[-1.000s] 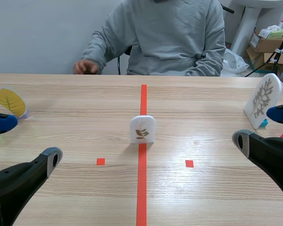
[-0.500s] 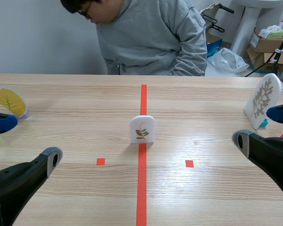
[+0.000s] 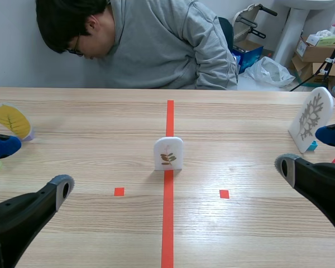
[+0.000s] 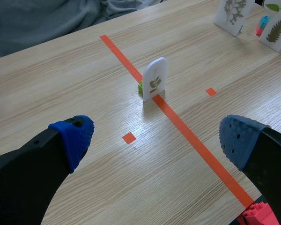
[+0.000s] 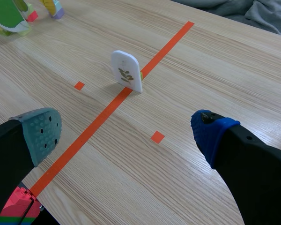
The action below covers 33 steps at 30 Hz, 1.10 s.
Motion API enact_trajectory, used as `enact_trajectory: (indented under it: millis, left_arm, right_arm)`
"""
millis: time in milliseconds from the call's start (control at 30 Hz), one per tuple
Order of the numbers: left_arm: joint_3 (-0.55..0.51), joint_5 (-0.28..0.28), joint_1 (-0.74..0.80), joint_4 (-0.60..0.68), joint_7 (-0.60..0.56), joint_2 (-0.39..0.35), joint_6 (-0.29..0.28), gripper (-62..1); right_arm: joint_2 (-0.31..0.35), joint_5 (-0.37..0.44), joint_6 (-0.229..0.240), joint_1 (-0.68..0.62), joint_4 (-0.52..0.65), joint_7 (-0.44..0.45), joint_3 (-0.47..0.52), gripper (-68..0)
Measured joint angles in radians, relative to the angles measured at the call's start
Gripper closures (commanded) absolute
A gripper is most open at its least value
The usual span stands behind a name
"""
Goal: Do the leaf sorting experiment
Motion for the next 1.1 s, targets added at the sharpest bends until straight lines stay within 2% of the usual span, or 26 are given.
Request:
enact_trajectory:
  millis: [133, 267, 333, 367, 433, 600, 833, 1100]
  left_arm:
    - [0.000, 0.000, 0.000, 0.000, 0.000, 0.000, 0.000, -57.2]
    - [0.000, 0.000, 0.000, 0.000, 0.000, 0.000, 0.000, -57.2]
    - [0.000, 0.000, 0.000, 0.000, 0.000, 0.000, 0.000, -57.2]
    - [0.000, 0.000, 0.000, 0.000, 0.000, 0.000, 0.000, -57.2]
    - [0.000, 0.000, -0.002, 0.000, 0.000, 0.000, 0.000, -57.2]
    - [0.000, 0.000, -0.002, 0.000, 0.000, 0.000, 0.000, -57.2]
    - [0.000, 0.000, -0.002, 0.000, 0.000, 0.000, 0.000, -57.2]
    - [0.000, 0.000, -0.002, 0.000, 0.000, 0.000, 0.000, -57.2]
  right_arm:
    - [0.000, 0.000, 0.000, 0.000, 0.000, -0.001, 0.000, -56.2]
    - [0.000, -0.014, 0.000, 0.001, 0.000, -0.046, 0.000, -56.2]
    - [0.000, -0.054, -0.018, 0.016, 0.000, -0.090, 0.000, -56.2]
    - [0.000, -0.058, -0.045, 0.024, 0.000, -0.102, 0.000, -56.2]
    - [0.000, -0.093, -0.073, 0.049, -0.002, -0.102, 0.000, -56.2]
    - [0.006, -0.212, -0.068, 0.153, -0.025, -0.104, -0.026, -56.3]
    - [0.135, -0.262, -0.068, 0.402, -0.242, -0.074, -0.231, -56.3]
    - [0.138, -0.387, -0.059, 0.755, -0.581, 0.042, -0.502, -56.3]
